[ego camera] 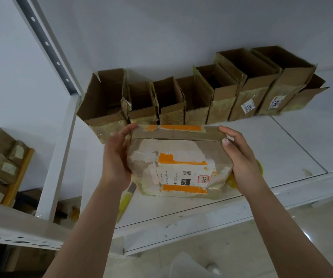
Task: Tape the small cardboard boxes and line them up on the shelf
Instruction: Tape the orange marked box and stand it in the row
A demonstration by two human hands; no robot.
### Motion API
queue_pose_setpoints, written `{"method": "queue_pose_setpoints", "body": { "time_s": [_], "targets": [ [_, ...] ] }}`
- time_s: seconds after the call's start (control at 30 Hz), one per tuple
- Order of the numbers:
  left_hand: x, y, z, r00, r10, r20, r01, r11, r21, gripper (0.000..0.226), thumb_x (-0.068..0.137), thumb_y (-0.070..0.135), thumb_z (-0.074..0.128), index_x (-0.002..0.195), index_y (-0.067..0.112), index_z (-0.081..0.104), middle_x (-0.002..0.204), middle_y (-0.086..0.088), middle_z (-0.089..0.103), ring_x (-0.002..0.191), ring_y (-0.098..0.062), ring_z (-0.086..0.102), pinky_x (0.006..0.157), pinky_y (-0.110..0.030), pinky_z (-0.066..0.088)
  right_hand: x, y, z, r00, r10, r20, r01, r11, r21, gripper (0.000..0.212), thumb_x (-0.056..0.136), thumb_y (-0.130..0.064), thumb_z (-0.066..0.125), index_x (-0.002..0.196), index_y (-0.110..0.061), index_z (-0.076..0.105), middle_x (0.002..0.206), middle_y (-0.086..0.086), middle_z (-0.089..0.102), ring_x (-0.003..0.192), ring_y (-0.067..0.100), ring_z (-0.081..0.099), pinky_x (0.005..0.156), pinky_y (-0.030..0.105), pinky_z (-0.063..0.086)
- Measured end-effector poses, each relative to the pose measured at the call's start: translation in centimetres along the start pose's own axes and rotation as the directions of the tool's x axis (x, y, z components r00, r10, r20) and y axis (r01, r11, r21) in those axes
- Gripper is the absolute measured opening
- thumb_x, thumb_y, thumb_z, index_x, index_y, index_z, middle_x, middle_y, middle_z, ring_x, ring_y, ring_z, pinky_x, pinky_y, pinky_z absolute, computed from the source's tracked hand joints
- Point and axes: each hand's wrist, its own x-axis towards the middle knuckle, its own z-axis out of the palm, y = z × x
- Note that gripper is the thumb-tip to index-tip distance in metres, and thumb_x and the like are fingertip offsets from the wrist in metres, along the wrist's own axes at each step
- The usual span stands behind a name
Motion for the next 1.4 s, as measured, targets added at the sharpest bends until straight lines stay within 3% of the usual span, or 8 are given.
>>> {"method": "queue_pose_setpoints", "body": {
  "time_s": [0.3,0.4,0.6,0.77,0.93,1.03,1.17,1.4],
  "targets": [
    [0.3,0.4,0.1,0.998,0.060,0.010,-0.061,0.974,0.217,0.029,0.095,0.010,0.059,0.113,0.032,0.060,0.101,0.001,0.071,0.083,-0.021,0.071,0.065,-0.032,0.060,-0.1,-1.0,-1.9,0.997,0.081,-0.011,-0.081,0.978,-0.190,0.054,0.087,-0.072,0.041,0.136,-0.049,0.047,0.138,-0.018,0.054,0.123,-0.001,0.051,0.103,0.022,0.039],
    [0.3,0.1,0.1,0.998,0.059,0.020,-0.061,0.980,0.189,0.030,0.095,0.008,0.057,0.115,0.031,0.059,0.104,-0.002,0.071,0.082,-0.022,0.072,0.063,-0.030,0.060,0.2,-0.9,-4.5,0.974,0.190,-0.121,-0.213,0.954,-0.210,0.026,0.094,-0.037,0.060,0.118,-0.027,0.062,0.119,0.006,0.066,0.111,0.019,0.062,0.105,0.042,0.045],
    [0.5,-0.1,-0.1,0.998,0.042,0.039,-0.048,0.988,0.149,0.031,0.096,0.007,0.055,0.112,0.033,0.061,0.097,0.004,0.074,0.081,-0.019,0.073,0.060,-0.029,0.058,-0.4,1.0,-6.2,0.798,0.555,0.236,-0.087,0.494,-0.865,0.017,0.082,-0.022,0.071,0.097,-0.025,0.063,0.105,0.000,0.068,0.107,0.023,0.062,0.095,0.036,0.048],
    [0.5,0.1,-0.3,0.999,0.017,0.048,-0.023,0.992,0.126,0.031,0.096,0.009,0.055,0.114,0.033,0.061,0.107,-0.001,0.071,0.083,-0.021,0.073,0.061,-0.029,0.058,-0.7,2.6,-5.8,0.922,0.382,0.062,0.008,0.142,-0.990,0.028,0.090,-0.017,0.055,0.115,-0.025,0.064,0.119,0.001,0.065,0.112,0.023,0.057,0.084,0.022,0.035],
    [0.2,0.2,0.3,1.000,0.007,0.029,-0.009,0.998,0.068,0.030,0.097,0.006,0.052,0.114,0.030,0.060,0.100,-0.003,0.072,0.080,-0.021,0.072,0.060,-0.030,0.058,0.3,-2.0,-8.7,0.954,0.289,-0.084,-0.253,0.621,-0.742,0.013,0.086,-0.008,0.067,0.099,-0.010,0.071,0.097,0.015,0.066,0.100,0.034,0.063,0.081,0.032,0.046],
    [0.0,0.5,0.6,1.000,-0.006,0.017,0.005,0.999,0.049,0.030,0.097,0.006,0.053,0.114,0.029,0.060,0.102,-0.007,0.071,0.079,-0.022,0.072,0.059,-0.031,0.058,0.7,-7.9,-7.9,0.997,0.069,-0.031,-0.075,0.938,-0.337,0.014,0.087,-0.012,0.068,0.083,-0.024,0.074,0.078,-0.002,0.072,0.077,0.013,0.067,0.071,0.025,0.052],
    [-0.6,0.8,1.0,1.000,-0.022,0.020,0.021,0.997,0.070,0.031,0.096,0.006,0.053,0.117,0.028,0.058,0.109,-0.011,0.068,0.079,-0.024,0.072,0.058,-0.032,0.058,1.6,-14.5,-3.5,0.956,-0.118,0.268,0.159,0.978,-0.136,0.014,0.082,-0.038,0.064,0.088,-0.040,0.076,0.083,-0.004,0.074,0.081,0.003,0.067,0.076,0.015,0.053],
    [-1.5,1.5,0.9,1.000,-0.005,0.029,-0.002,0.970,0.243,0.032,0.096,0.016,0.059,0.123,0.033,0.056,0.123,-0.010,0.064,0.097,-0.027,0.070,0.080,-0.039,0.060,4.2,-14.2,5.5,0.870,0.175,0.462,0.076,0.877,-0.475,0.026,0.082,-0.048,0.062,0.091,-0.025,0.070,0.083,-0.006,0.073,0.074,0.006,0.069,0.065,0.021,0.054]
  ]
}}
